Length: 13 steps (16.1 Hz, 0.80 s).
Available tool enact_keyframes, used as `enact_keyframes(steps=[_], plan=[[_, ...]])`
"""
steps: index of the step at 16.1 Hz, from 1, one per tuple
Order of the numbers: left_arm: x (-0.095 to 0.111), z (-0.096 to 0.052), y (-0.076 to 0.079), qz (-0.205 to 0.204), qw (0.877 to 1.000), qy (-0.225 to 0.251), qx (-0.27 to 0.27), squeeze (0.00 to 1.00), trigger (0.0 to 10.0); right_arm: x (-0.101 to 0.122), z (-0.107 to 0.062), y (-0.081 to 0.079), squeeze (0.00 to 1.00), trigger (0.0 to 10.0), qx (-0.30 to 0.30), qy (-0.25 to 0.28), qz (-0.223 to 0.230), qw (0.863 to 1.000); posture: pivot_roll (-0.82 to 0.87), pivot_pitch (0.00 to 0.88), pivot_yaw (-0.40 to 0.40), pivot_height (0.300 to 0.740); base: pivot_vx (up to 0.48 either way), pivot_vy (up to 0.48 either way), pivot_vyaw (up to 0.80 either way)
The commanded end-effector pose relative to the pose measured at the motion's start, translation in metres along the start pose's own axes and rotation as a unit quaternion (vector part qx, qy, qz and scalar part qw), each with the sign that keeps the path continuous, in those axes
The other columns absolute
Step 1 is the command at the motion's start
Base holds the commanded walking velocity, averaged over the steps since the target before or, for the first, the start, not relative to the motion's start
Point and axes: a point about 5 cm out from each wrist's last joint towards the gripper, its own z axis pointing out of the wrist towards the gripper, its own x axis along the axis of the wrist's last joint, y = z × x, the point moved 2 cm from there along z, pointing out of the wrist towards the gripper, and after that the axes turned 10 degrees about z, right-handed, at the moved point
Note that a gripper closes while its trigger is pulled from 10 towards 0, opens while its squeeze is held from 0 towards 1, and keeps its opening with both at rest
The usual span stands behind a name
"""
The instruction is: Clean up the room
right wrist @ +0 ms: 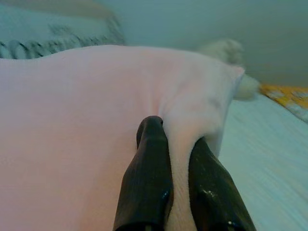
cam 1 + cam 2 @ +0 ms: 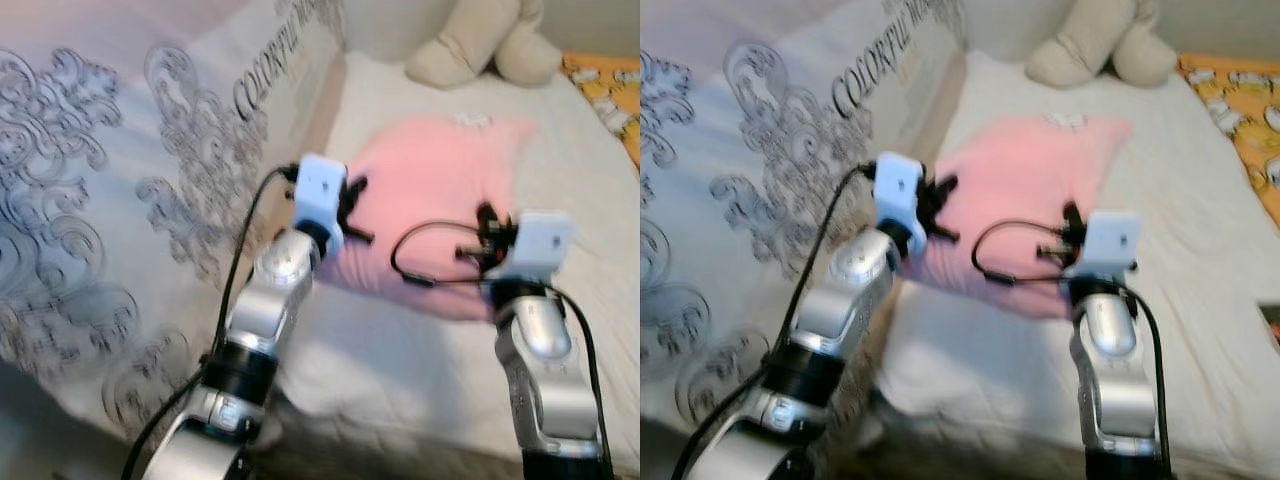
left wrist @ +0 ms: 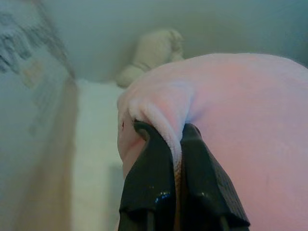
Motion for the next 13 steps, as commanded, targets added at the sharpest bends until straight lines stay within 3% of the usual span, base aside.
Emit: enact_keyframes(steps=[1,4,6,7,8,10,11,13], plan=[[0.000,0.005,-0.028,0.005,0.999,-0.006,0.049,0.00,10.0,-0.005,0.009,-0.001,0.00,10.0,0.009,-0.021,0.005,1.000,-0.07,0.000,0.017,0.740,0.000,0.000,0.00],[-0.004,0.021,-0.044,0.011,0.997,-0.031,0.066,0.00,10.0,-0.013,0.031,-0.004,0.00,10.0,0.038,-0.037,-0.005,0.999,-0.07,0.000,0.022,0.740,0.000,0.000,0.00],[-0.013,0.024,-0.049,0.022,0.995,-0.054,0.079,0.00,10.0,-0.032,0.042,-0.005,0.00,10.0,0.055,-0.078,0.017,0.995,-0.07,0.000,0.027,0.740,0.000,0.000,0.00],[-0.020,0.025,-0.049,0.030,0.994,-0.066,0.085,0.00,10.0,-0.050,0.045,-0.008,0.00,10.0,0.069,-0.116,0.045,0.990,-0.08,0.028,0.026,0.740,0.000,0.000,0.00],[-0.030,0.023,-0.049,0.042,0.991,-0.082,0.096,0.00,10.0,-0.069,0.046,-0.011,0.00,10.0,0.083,-0.157,0.044,0.983,-0.09,0.055,0.026,0.740,0.000,0.000,0.00],[-0.050,0.015,-0.051,0.048,0.983,-0.119,0.130,0.00,10.0,-0.094,0.044,-0.023,0.00,10.0,0.130,-0.209,0.013,0.969,-0.10,0.088,0.027,0.740,0.000,0.000,0.00],[-0.059,0.010,-0.052,0.035,0.979,-0.135,0.149,0.00,10.0,-0.101,0.044,-0.028,0.00,10.0,0.147,-0.220,-0.028,0.964,-0.10,0.098,0.027,0.740,0.000,0.000,0.00],[-0.062,0.008,-0.053,0.013,0.976,-0.133,0.174,0.00,10.0,-0.097,0.049,-0.033,0.00,10.0,0.170,-0.204,-0.067,0.962,-0.11,0.103,0.024,0.740,0.000,0.000,0.00]])
